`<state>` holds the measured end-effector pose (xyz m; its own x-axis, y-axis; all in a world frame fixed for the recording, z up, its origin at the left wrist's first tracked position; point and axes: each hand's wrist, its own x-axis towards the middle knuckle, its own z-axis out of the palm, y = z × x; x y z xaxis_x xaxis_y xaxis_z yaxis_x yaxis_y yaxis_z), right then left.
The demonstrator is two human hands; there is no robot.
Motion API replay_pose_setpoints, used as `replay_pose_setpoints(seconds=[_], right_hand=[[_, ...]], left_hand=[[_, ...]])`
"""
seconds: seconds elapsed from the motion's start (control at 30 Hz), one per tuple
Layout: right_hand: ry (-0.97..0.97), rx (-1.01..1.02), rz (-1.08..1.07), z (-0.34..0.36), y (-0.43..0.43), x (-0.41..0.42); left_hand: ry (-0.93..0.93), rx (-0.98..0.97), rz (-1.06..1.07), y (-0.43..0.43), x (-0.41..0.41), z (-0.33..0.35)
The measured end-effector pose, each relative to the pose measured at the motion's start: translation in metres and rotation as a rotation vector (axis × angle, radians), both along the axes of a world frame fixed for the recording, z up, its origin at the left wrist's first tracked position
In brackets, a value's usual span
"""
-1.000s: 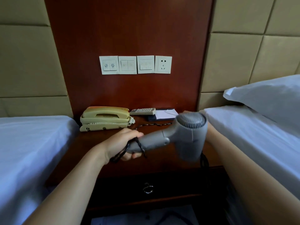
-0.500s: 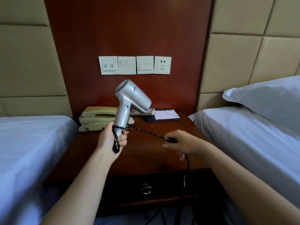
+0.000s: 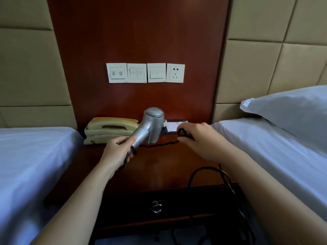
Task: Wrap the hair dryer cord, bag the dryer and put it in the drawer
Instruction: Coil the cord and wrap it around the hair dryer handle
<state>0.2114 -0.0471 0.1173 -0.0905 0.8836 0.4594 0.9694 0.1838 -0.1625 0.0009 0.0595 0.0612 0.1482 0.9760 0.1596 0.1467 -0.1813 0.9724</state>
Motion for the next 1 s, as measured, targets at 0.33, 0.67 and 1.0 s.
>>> replay_pose_setpoints(seconds=[0.33, 0.67, 1.0], right_hand=[[0.185, 0.269, 0.174, 0.013, -0.006, -0.021], [0.252, 0.315, 0.367, 0.016, -0.005, -0.052], [0.236, 0.261, -0.019, 0.01, 0.012, -0.001]], left_hand=[[0.52, 0.208, -0.226, -0.02, 0.016, 0.006], [0.637, 0.313, -0.231, -0.033, 0.034, 0.011], [0.712, 0.392, -0.231, -0.036, 0.018, 0.023]])
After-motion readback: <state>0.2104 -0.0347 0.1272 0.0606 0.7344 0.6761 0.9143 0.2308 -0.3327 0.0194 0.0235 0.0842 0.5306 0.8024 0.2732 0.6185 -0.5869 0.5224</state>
